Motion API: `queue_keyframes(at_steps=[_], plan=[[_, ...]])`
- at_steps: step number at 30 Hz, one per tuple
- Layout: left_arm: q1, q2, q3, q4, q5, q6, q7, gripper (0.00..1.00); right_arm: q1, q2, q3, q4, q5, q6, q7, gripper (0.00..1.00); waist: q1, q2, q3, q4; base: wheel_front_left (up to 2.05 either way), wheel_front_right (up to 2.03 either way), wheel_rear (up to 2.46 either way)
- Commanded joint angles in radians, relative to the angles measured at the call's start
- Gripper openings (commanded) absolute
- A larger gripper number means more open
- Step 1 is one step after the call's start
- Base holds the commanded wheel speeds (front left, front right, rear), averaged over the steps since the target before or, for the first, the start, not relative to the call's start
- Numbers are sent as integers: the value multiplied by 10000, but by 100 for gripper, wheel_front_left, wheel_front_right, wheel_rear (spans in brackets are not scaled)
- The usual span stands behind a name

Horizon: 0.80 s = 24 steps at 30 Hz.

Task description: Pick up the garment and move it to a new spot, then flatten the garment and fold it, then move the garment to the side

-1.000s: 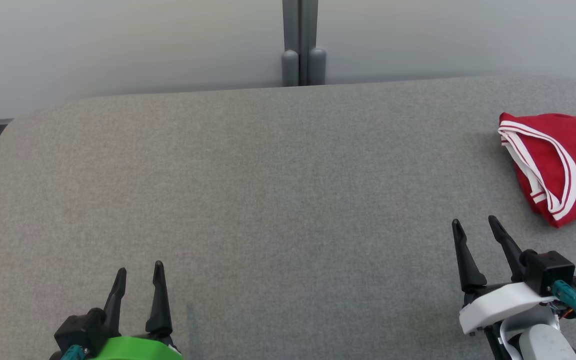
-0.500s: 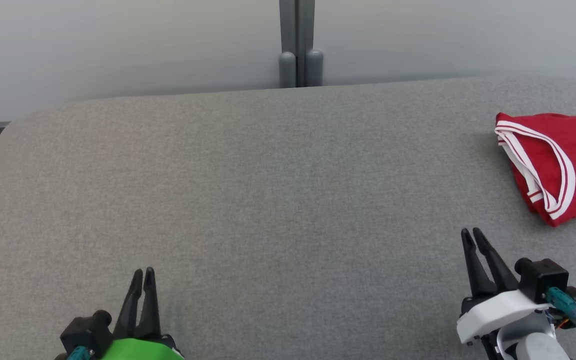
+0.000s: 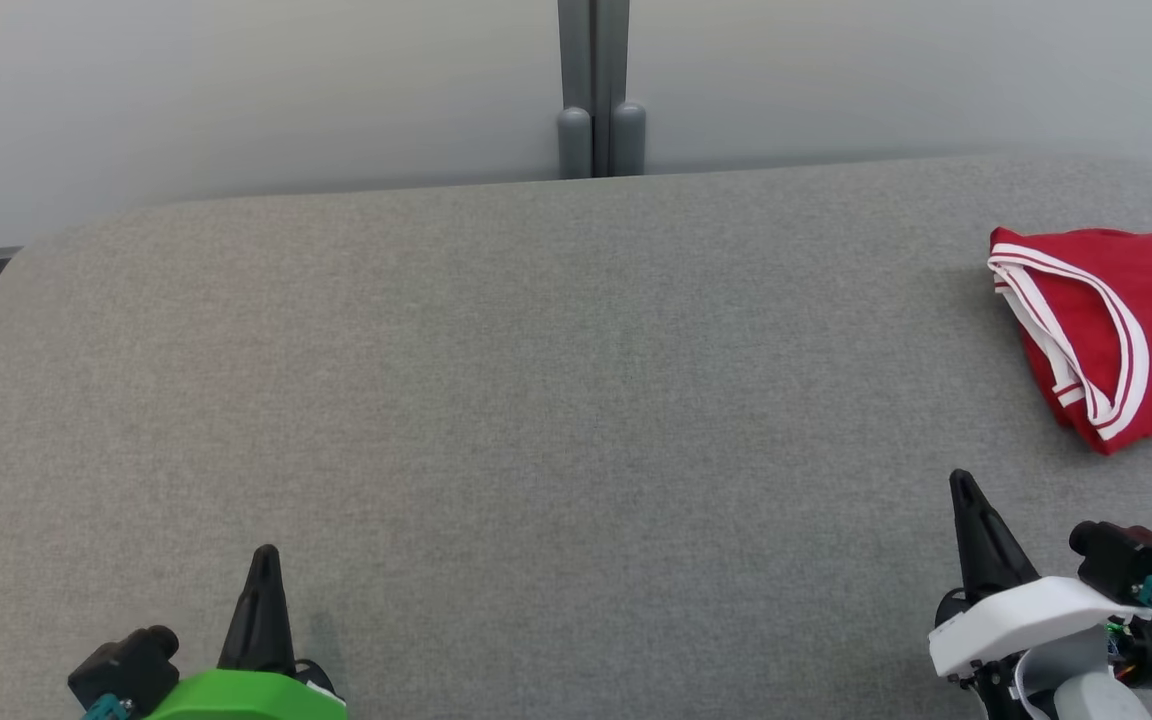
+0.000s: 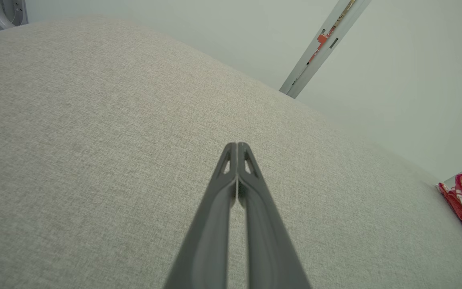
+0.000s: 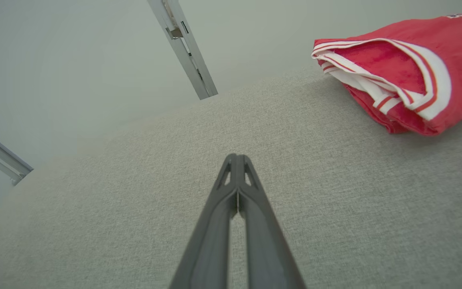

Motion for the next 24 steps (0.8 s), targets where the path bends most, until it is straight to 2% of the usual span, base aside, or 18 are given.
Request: queue_keyframes(at_steps=[1, 24], plan=[[-297, 55, 84, -171, -388, 26, 72, 0, -198, -51, -46, -197, 430, 0, 82, 0, 0, 0, -4, 0, 0, 0, 0], [-674, 108, 494, -296, -3448, 56, 943, 0, -300, -80, -220, -308, 3932, -2, 968, 0, 0, 0, -79, -9, 0, 0, 0]])
